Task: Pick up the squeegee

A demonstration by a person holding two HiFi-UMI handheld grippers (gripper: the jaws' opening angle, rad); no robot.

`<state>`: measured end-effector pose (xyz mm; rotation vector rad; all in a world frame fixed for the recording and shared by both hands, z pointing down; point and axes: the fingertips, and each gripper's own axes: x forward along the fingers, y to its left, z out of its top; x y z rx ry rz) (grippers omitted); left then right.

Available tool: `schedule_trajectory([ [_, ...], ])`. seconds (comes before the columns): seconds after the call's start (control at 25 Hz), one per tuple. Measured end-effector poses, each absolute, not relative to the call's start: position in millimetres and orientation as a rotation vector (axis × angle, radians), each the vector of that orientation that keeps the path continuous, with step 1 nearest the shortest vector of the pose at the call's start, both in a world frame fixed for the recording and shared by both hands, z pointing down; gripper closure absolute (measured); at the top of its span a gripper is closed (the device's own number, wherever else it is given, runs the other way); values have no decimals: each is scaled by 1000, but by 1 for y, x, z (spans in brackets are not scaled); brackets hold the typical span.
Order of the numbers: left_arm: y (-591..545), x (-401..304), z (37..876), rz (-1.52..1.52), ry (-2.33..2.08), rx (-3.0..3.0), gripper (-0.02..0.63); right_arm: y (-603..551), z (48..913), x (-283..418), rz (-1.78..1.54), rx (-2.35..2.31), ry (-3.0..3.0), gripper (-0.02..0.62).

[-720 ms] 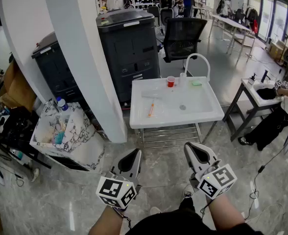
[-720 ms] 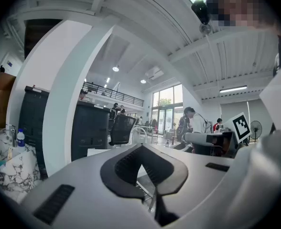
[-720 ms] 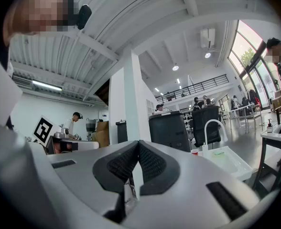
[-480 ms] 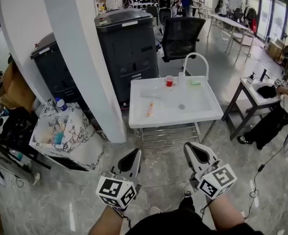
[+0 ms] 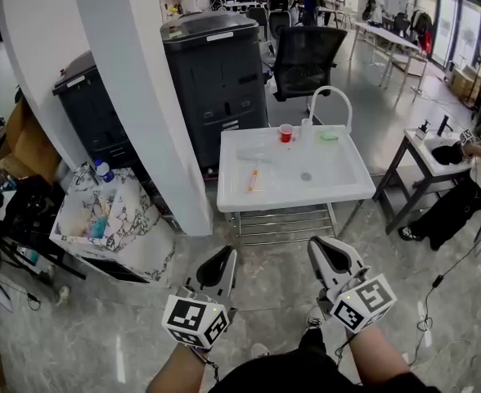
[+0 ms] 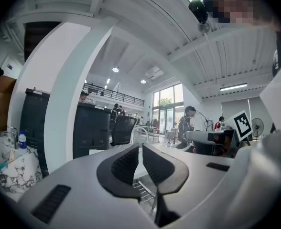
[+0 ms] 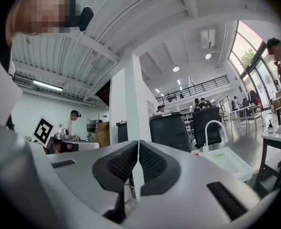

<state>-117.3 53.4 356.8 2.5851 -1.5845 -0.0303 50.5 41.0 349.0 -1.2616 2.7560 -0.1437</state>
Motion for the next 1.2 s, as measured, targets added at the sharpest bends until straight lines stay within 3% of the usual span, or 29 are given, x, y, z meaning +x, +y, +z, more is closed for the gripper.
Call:
schedule_trajectory([
  [0.04,52,-117,358,-20,-1592,2584,554,40,349,50,-137,-1259,2758,574],
  [0.08,51,-117,359,-10,-1597,2580,472,39,350,51,-134,-1254,2760,551],
  [0.12,49,-117,360,-1,-1600,2574,429,38,350,51,-134,-1249,2762,492],
  [0.16,47,-117,362,4,-1603,2569,422,36,351,51,-135,-1244,2764,460],
  [1.2,-41,-68,373,42,-1730,2442,413,-77,353,118,-168,-1141,2815,448],
])
